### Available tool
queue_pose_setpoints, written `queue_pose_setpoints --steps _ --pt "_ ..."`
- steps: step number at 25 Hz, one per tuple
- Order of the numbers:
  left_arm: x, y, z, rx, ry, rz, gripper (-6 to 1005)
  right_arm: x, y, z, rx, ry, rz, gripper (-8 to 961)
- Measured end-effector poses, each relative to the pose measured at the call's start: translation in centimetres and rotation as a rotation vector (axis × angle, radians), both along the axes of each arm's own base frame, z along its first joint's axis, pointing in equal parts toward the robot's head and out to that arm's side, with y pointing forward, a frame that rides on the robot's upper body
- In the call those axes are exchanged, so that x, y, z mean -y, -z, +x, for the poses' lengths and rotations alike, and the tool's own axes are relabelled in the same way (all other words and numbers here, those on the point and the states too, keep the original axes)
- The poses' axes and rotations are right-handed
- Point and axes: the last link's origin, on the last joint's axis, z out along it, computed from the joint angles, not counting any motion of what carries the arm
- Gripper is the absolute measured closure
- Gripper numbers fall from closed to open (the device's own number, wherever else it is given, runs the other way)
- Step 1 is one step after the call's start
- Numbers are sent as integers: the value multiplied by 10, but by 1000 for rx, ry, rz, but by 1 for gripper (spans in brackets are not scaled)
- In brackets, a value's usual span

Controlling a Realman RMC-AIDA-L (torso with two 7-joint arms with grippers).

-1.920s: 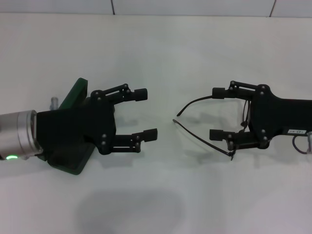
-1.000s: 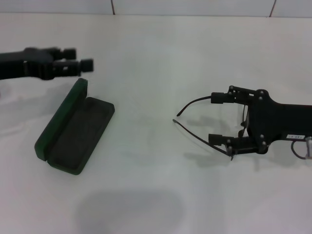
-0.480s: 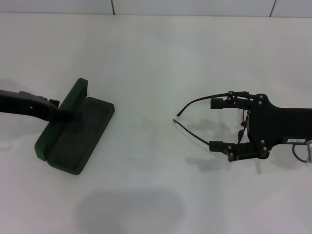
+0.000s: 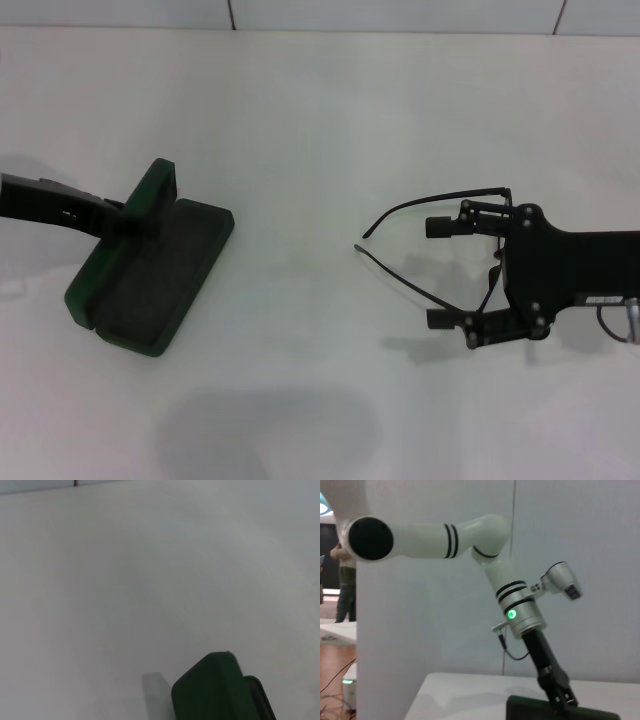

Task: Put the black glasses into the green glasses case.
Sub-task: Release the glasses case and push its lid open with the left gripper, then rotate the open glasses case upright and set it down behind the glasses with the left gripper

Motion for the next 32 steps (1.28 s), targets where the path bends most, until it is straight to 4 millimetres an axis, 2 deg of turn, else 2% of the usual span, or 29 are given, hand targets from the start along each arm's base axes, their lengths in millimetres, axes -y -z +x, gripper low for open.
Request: queue_pose_setpoints --steps 3,9,12,15,20,23,28,32 --pt "-2 1 2 -8 17 -7 242 2 2 0 19 -23 -14 95" --pt "-13 1 12 -17 92 9 499 7 9 0 59 -71 -50 95" --pt "-26 -1 25 -24 164 25 710 10 12 0 64 -92 -54 95" --pt "-44 0 43 -46 252 16 732 12 14 1 63 -96 -51 95" --pt "-78 9 85 -123 432 -21 768 15 15 4 61 -90 -47 95" --pt "-89 18 107 -180 538 -42 790 17 19 2 48 -92 -48 95" --pt "-102 59 150 -324 775 -120 791 26 24 5 28 -91 -42 95" --pt "-102 97 179 -398 899 -184 792 33 30 6 12 -83 -43 95"
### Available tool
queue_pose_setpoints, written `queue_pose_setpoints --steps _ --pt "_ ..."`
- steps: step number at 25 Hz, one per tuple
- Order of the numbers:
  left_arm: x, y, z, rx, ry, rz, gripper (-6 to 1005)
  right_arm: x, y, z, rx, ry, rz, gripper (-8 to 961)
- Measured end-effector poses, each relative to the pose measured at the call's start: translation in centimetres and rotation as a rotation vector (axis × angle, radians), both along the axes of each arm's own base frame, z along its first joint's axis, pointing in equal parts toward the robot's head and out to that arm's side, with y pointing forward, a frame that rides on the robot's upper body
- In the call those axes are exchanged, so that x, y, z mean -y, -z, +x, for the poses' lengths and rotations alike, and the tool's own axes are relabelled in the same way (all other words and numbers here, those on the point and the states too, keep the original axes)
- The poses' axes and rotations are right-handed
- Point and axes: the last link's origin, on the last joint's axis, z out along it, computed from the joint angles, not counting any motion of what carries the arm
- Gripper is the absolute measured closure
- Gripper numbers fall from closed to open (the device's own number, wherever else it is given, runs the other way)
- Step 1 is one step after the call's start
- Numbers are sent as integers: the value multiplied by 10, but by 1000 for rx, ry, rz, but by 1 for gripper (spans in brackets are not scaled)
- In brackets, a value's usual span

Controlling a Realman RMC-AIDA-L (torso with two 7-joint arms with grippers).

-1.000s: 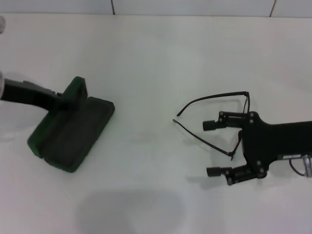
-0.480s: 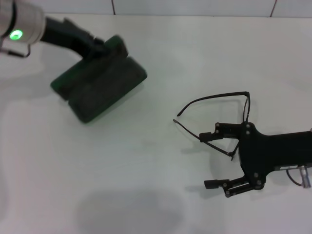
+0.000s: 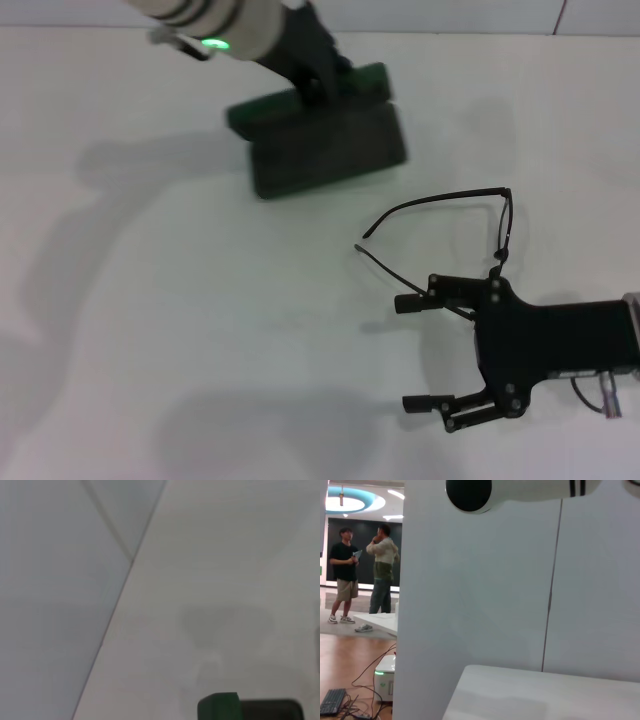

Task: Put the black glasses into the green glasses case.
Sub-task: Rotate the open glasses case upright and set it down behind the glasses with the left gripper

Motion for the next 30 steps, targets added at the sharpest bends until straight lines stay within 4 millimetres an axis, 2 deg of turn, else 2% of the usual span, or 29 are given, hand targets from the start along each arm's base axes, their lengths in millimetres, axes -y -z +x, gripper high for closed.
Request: queue_pose_setpoints --steps 4,8,10,15,21,26,30 --pt "4 28 12 -58 40 -70 792 6 5 2 -8 8 5 95" --pt "6 42 16 -92 46 -86 801 8 9 4 -3 19 12 95" --pt "7 45 19 -95 54 -75 818 8 9 5 -1 24 14 95" --pt "8 48 29 -99 110 -44 745 6 3 11 -8 55 43 95" --pt "12 50 27 -77 134 -3 611 2 4 10 4 48 54 96" --pt "13 40 27 38 65 41 499 -3 2 6 4 41 57 96" --pt "10 37 16 85 -35 52 418 -4 2 4 5 34 57 96"
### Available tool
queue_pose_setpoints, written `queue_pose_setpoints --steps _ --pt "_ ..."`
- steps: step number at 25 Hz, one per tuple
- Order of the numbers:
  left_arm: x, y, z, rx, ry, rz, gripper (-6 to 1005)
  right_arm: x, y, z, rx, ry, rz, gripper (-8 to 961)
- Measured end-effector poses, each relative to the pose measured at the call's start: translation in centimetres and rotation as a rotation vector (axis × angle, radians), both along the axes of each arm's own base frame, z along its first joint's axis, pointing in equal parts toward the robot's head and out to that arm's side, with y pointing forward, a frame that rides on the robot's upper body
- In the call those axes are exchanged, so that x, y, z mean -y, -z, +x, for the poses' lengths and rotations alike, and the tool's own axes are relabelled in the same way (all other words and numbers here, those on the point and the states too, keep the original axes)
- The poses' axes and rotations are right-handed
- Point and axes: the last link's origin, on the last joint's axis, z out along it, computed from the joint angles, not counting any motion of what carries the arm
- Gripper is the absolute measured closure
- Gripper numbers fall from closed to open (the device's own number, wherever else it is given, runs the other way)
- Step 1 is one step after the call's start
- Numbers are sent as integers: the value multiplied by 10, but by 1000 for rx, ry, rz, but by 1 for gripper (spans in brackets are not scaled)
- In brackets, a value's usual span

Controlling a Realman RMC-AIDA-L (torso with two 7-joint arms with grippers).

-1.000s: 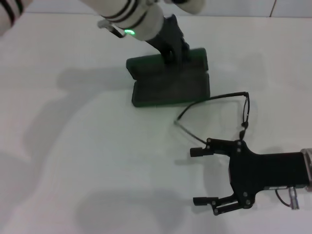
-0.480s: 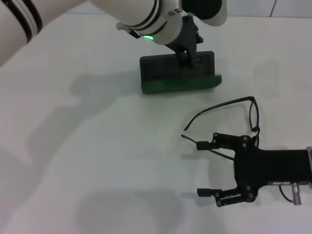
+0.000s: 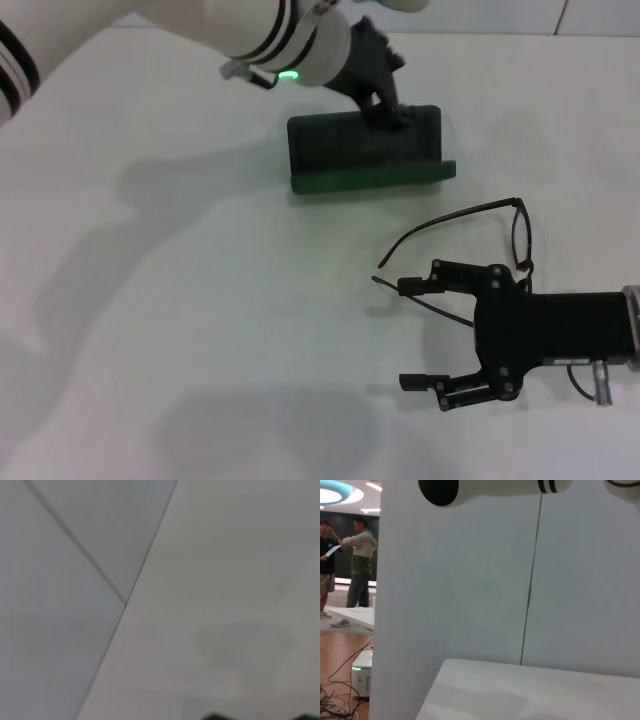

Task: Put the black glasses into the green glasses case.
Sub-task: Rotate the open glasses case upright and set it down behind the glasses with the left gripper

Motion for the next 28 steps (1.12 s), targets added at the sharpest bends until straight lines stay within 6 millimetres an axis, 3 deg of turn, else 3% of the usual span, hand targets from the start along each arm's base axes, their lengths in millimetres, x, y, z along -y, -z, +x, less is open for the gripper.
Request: queue_pose_setpoints --steps 8,14,28 --pt "13 -5 -21 13 -264 -109 402 -3 1 -4 8 -15 -2 96" --pt "22 3 -28 43 -348 -175 405 -4 4 -5 19 -24 -6 96" --pt "37 21 -19 57 -445 -351 408 3 18 -8 40 -31 -31 95"
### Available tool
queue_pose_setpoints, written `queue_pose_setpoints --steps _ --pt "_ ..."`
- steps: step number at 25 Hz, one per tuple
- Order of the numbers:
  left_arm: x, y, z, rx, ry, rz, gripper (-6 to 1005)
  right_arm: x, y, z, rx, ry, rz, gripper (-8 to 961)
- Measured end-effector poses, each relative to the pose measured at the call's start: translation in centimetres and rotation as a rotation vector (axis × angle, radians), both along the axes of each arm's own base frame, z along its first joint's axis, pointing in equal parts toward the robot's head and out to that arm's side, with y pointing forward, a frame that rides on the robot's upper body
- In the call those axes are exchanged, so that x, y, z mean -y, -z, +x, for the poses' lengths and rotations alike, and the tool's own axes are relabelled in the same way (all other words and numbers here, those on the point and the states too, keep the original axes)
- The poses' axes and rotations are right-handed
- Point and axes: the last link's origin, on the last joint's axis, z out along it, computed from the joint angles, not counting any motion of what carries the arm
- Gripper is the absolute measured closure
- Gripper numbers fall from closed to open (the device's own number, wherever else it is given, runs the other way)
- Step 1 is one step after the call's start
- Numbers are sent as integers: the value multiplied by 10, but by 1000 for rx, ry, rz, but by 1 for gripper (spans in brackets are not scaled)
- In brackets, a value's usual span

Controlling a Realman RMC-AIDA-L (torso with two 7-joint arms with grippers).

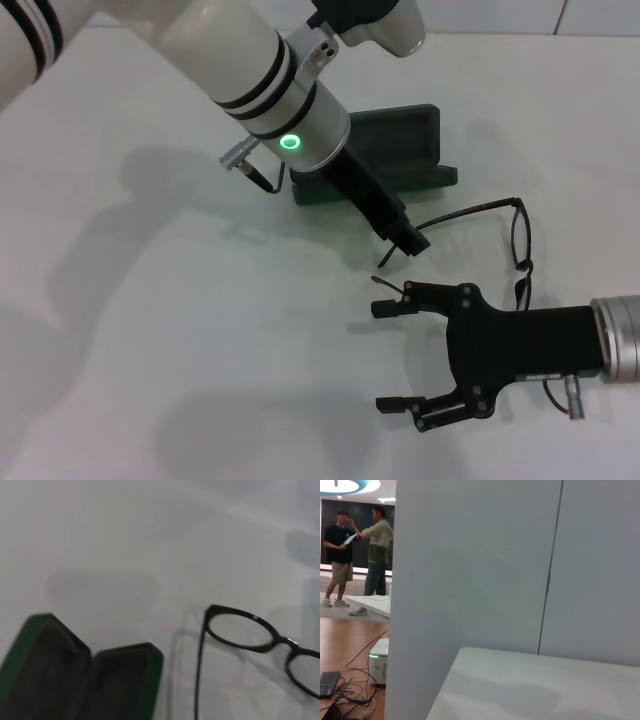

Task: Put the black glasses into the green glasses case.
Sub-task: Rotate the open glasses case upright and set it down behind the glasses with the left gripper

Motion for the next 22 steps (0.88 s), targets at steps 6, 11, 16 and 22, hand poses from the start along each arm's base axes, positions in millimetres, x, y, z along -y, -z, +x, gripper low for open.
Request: queue_pose_setpoints --steps 6,11,16,22 --pt "1 -7 4 44 -15 -14 408 1 1 0 -3 1 0 95" --pt "-8 -13 12 109 -3 30 408 1 1 -1 -2 -5 -1 95" --pt "-17 -10 14 112 7 92 408 -1 1 -1 0 -6 5 95" --pt "-21 -3 14 92 -7 99 409 -2 4 -2 11 -3 13 96"
